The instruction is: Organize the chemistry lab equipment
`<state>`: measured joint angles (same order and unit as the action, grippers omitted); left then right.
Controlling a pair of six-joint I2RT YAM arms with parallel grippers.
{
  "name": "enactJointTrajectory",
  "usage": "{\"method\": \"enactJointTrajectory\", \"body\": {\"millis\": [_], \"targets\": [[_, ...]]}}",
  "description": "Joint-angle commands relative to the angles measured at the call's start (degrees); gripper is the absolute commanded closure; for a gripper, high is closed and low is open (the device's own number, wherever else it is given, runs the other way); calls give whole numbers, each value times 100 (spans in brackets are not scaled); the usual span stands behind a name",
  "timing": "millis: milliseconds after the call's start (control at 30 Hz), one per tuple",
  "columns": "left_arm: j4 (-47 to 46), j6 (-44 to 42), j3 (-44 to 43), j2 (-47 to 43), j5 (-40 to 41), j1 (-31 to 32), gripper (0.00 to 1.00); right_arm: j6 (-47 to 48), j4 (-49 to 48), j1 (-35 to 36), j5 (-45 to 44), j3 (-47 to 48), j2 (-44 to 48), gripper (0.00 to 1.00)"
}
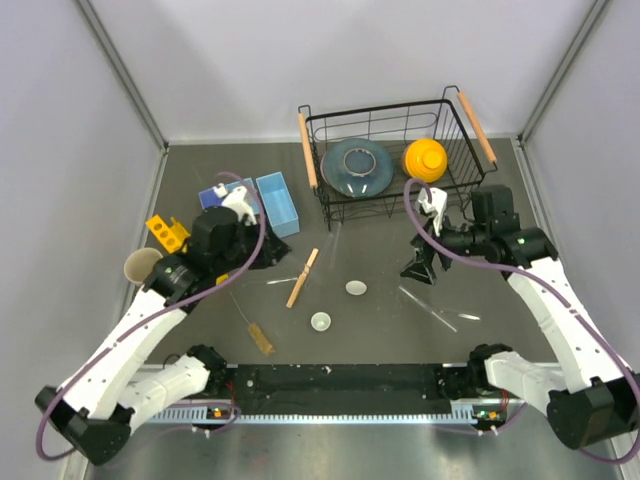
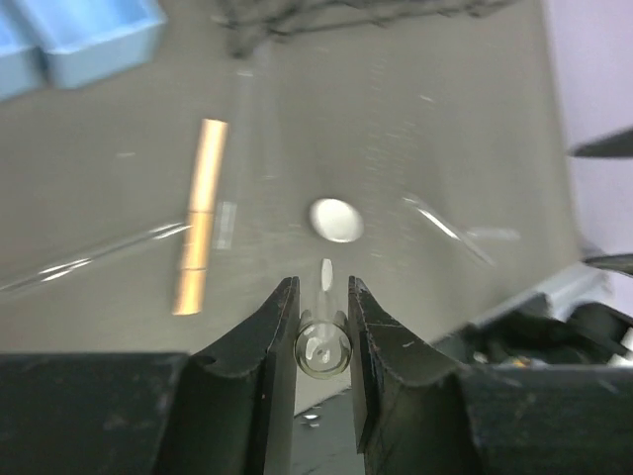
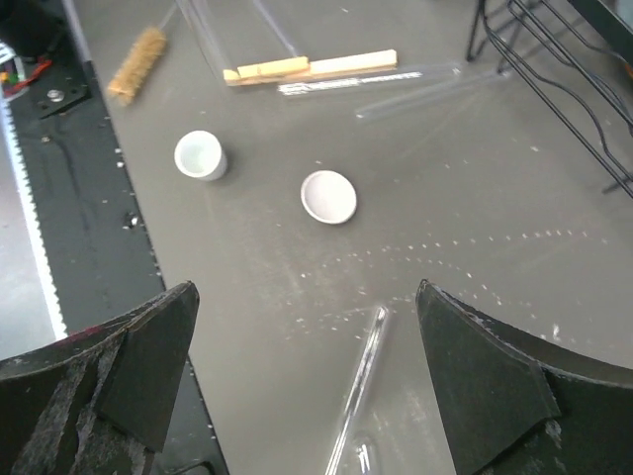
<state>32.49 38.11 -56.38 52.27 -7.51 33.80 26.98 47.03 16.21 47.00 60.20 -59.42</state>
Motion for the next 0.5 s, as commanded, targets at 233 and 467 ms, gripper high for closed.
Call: {"method": "enactJointTrajectory", "body": {"millis": [233,467], "targets": [[2138,-2000,-1576,106,2260,-1754,90,-79,-1073,-469,-121,-1134,194,7],[1876,-2492,-2237,881,2640,-2342,90,-105,-1073,-469,2,-1318,334,7]]}}
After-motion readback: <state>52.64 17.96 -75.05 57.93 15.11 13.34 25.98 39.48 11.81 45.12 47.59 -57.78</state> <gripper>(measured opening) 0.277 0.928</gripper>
